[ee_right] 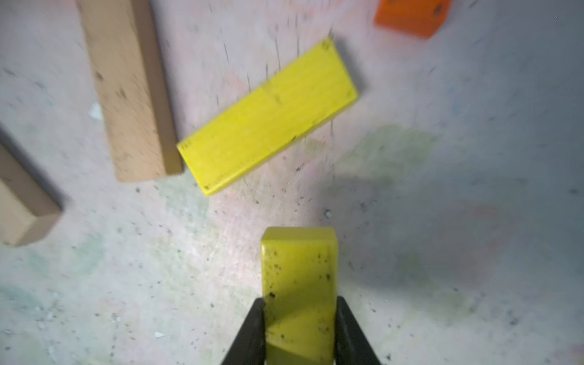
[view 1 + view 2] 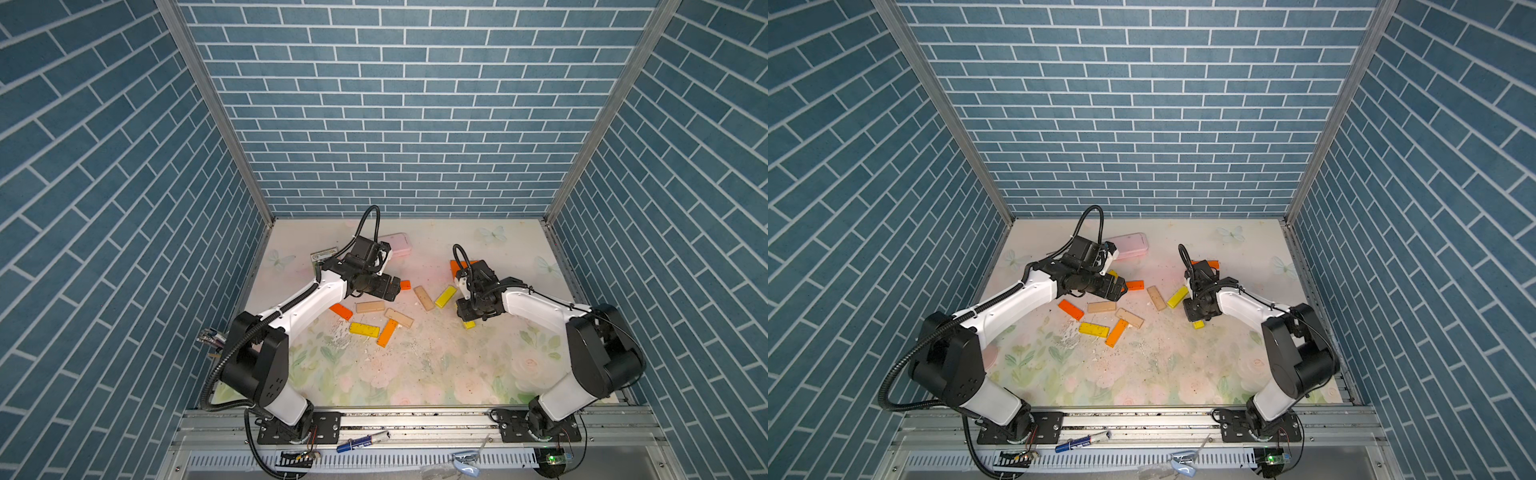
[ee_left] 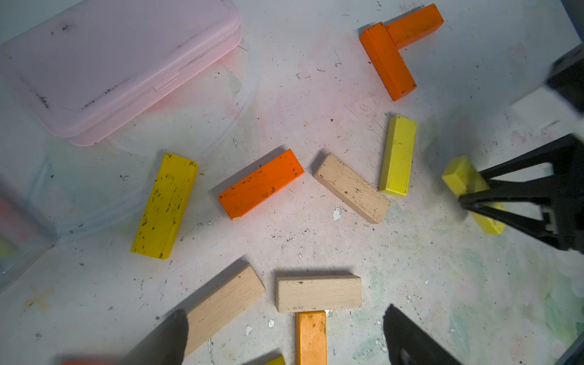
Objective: Assemble the number 6 with building blocks
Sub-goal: Pick up the building block from the center of the board.
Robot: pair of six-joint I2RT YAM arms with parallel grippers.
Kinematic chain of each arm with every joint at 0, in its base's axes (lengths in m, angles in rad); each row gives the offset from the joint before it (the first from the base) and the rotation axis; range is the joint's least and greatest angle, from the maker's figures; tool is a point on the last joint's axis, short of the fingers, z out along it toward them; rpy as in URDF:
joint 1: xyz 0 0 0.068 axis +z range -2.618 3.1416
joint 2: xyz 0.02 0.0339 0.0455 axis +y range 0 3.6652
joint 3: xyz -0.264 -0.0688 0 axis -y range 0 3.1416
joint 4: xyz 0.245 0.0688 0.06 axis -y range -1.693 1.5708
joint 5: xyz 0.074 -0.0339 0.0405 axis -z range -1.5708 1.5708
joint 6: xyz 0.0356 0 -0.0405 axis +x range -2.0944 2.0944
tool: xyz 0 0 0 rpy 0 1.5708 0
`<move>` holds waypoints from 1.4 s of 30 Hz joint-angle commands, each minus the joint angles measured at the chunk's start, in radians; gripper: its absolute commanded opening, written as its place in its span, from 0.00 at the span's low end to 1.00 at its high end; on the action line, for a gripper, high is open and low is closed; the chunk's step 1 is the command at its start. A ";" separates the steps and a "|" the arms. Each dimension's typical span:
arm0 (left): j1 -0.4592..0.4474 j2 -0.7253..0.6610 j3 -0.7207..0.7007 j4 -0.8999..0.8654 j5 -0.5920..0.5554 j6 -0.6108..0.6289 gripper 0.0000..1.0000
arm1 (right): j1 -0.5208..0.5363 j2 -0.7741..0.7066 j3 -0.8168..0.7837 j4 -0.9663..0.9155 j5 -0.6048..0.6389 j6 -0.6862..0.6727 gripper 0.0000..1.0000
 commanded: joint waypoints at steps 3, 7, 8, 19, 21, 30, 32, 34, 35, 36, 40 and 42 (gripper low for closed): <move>-0.080 0.018 0.072 -0.082 -0.120 -0.010 0.94 | -0.046 -0.190 -0.048 0.068 0.133 0.249 0.17; -0.161 0.102 0.164 -0.140 -0.150 -0.037 0.87 | -0.143 -0.296 -0.104 0.113 0.191 0.397 0.17; -0.189 0.131 0.193 -0.145 -0.165 -0.038 0.87 | -0.178 -0.320 -0.122 0.125 0.192 0.437 0.17; -0.342 0.530 0.573 -0.241 -0.228 -0.038 0.76 | -0.385 -0.452 -0.140 0.108 0.207 0.577 0.13; -0.345 0.578 0.610 -0.248 -0.227 -0.040 0.71 | -0.407 -0.458 -0.137 0.110 0.192 0.576 0.12; -0.348 0.703 0.704 -0.235 -0.201 -0.043 0.62 | -0.450 -0.446 -0.119 0.105 0.132 0.515 0.12; -0.348 0.722 0.720 -0.228 -0.203 -0.047 0.62 | -0.452 -0.441 -0.115 0.095 0.125 0.495 0.12; -0.348 0.741 0.735 -0.219 -0.203 -0.047 0.60 | -0.452 -0.438 -0.114 0.089 0.116 0.478 0.12; -0.348 0.753 0.748 -0.220 -0.203 -0.046 0.60 | -0.452 -0.439 -0.112 0.083 0.112 0.466 0.12; -0.348 0.767 0.764 -0.225 -0.201 -0.047 0.59 | -0.452 -0.439 -0.109 0.077 0.112 0.456 0.12; -0.350 0.819 0.810 -0.226 -0.194 -0.053 0.54 | -0.452 -0.439 -0.087 0.043 0.100 0.410 0.12; -0.350 0.843 0.824 -0.229 -0.191 -0.057 0.46 | -0.452 -0.438 -0.072 0.026 0.097 0.386 0.12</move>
